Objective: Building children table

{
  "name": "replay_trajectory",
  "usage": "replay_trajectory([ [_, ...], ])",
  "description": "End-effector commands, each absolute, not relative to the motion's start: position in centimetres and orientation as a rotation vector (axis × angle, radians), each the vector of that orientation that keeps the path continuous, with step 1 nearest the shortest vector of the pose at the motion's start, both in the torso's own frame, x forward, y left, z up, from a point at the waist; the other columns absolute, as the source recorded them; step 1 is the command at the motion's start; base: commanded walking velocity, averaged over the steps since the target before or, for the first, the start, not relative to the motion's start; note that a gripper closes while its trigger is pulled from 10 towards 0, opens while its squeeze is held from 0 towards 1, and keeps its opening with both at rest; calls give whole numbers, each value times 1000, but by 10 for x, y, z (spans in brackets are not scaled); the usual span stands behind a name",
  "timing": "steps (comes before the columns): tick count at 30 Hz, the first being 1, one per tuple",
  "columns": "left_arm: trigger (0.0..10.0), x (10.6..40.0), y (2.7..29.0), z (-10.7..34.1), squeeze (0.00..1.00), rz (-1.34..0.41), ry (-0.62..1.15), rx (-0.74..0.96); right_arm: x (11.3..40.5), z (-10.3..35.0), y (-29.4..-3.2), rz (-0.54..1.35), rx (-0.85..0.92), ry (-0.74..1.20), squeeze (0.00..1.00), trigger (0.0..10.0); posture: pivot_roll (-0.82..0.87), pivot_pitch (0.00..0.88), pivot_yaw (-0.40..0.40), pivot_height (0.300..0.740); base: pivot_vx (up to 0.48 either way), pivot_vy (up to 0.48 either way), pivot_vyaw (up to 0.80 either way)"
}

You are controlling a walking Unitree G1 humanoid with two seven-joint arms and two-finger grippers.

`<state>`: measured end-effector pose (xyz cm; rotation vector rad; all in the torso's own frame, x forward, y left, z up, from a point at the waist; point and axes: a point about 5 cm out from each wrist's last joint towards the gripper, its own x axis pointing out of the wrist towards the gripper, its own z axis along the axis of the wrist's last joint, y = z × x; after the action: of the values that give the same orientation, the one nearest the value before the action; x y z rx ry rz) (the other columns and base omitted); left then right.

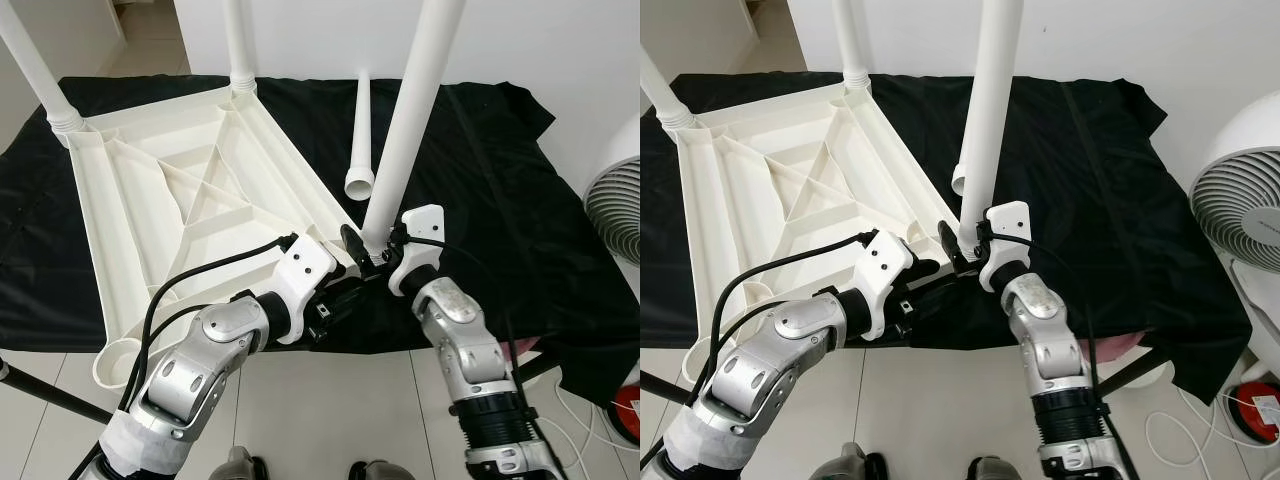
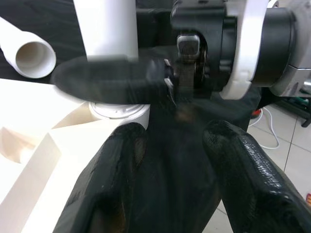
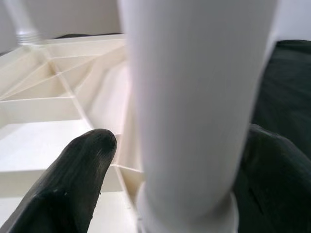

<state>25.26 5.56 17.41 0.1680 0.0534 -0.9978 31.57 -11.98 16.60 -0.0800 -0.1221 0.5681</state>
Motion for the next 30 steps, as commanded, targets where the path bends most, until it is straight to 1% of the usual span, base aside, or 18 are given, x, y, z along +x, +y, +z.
replay_trajectory([
  [1,10000,252,55,175,0,-992,46,176,317,167,-122,627,-85,-134,0,10000,-32,85,2,740,0,0,0],
  [6,10000,253,55,175,0,-994,45,176,322,168,-127,695,-120,-138,0,10000,-33,76,14,740,0,0,0],
  [8,10000,253,55,175,0,-996,44,176,330,170,-129,759,-141,-128,0,10000,-33,76,14,740,0,0,0],
  [10,10000,253,55,175,0,-995,45,178,333,169,-130,778,-163,-125,0,10000,-33,76,14,740,0,0,0],
  [18,10000,253,57,176,0,-988,48,182,346,161,-132,802,-227,-87,0,10000,-33,76,14,740,0,0,0],
  [22,10000,253,57,176,0,-988,48,182,347,161,-132,805,-224,-84,0,10000,-33,76,14,740,0,0,0],
  [23,10000,252,57,176,0,-990,47,183,348,160,-132,819,-221,-81,0,7216,-5,70,16,740,0,0,0],
  [24,10000,252,57,176,0,-994,47,186,348,159,-131,828,-223,-76,0,2118,-5,70,16,740,0,0,0],
  [25,10000,252,57,176,0,-994,47,186,348,159,-131,828,-223,-76,0,2118,-5,70,16,740,0,0,0],
  [26,10000,252,57,176,0,-997,47,188,349,157,-131,845,-221,-76,0,0,-4,61,20,740,0,0,0],
  [30,10000,252,57,176,0,-1000,47,192,350,154,-132,867,-219,-78,0,0,-4,59,21,740,0,0,0],
])
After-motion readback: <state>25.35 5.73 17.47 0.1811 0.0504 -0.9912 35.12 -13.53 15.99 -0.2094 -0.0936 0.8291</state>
